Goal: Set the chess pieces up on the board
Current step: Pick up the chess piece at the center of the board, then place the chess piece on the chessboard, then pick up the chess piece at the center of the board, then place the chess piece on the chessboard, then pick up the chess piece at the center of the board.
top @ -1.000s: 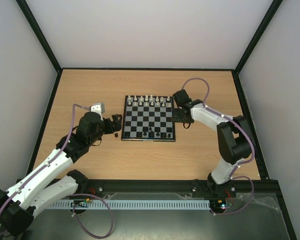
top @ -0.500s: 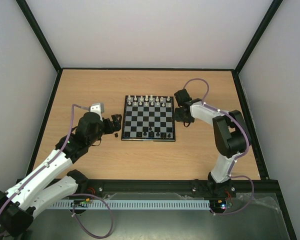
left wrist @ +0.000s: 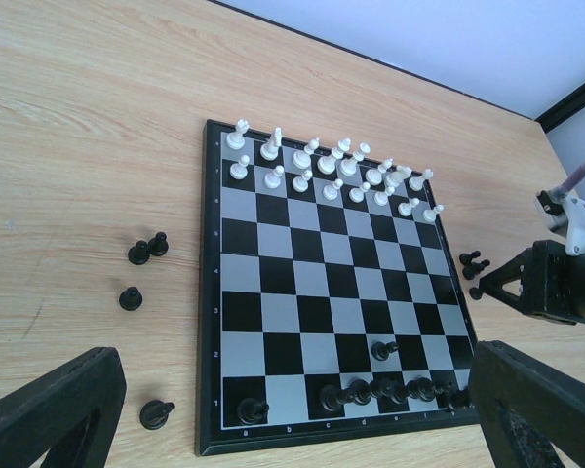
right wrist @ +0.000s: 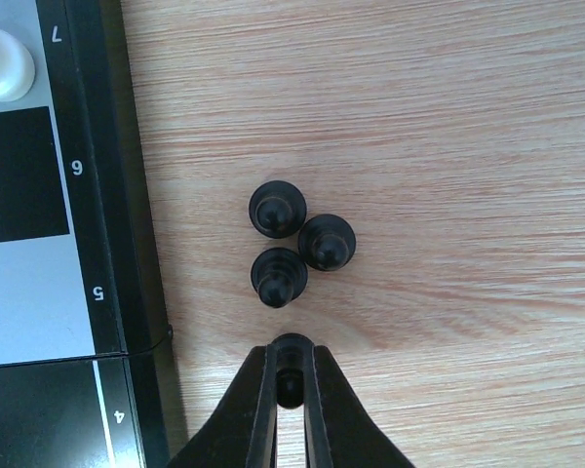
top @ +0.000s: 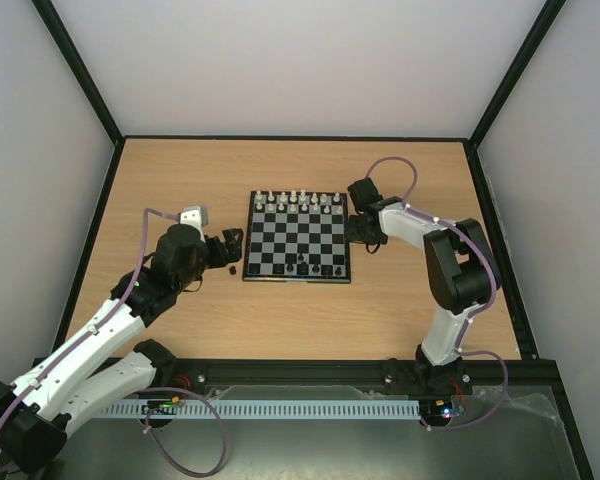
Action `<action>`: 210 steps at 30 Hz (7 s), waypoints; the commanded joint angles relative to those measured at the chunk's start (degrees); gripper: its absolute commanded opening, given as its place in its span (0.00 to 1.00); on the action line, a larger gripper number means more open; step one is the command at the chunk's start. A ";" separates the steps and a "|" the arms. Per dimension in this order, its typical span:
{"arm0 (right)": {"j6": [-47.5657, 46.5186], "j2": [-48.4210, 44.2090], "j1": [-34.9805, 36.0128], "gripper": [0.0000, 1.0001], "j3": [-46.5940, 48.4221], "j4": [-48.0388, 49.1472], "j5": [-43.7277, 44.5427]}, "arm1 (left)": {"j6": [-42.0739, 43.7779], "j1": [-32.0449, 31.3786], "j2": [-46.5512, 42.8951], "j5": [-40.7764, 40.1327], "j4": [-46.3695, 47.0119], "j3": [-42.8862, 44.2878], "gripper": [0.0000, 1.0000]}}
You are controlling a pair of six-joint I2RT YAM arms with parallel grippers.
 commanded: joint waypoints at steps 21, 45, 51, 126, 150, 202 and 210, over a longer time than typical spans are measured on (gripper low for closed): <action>0.15 -7.93 15.20 0.02 5.22 -11.39 -2.17 | -0.51 0.33 0.72 -0.95 -0.10 -0.71 0.99; 0.15 1.03 20.60 0.02 8.11 -11.09 -4.24 | -0.41 0.37 1.22 -1.35 0.43 -1.07 1.00; 0.08 1.72 20.65 0.09 8.24 -11.00 -4.10 | -0.47 0.38 1.49 -1.36 0.52 -1.06 0.99; -1.00 6.80 -4.33 0.14 8.57 -4.39 -1.23 | 0.76 0.96 2.75 -1.09 0.43 -0.11 0.99; 0.93 -9.54 11.83 0.06 1.39 -10.86 -0.09 | 0.05 1.09 1.97 -1.09 0.17 -0.01 1.00; -0.50 -8.34 10.12 0.45 8.64 -12.37 3.96 | 0.33 1.09 2.32 -1.42 0.14 0.09 1.00; -1.41 -3.13 1.43 0.43 10.06 -10.45 1.34 | 0.26 1.15 2.33 -0.99 0.11 0.10 0.99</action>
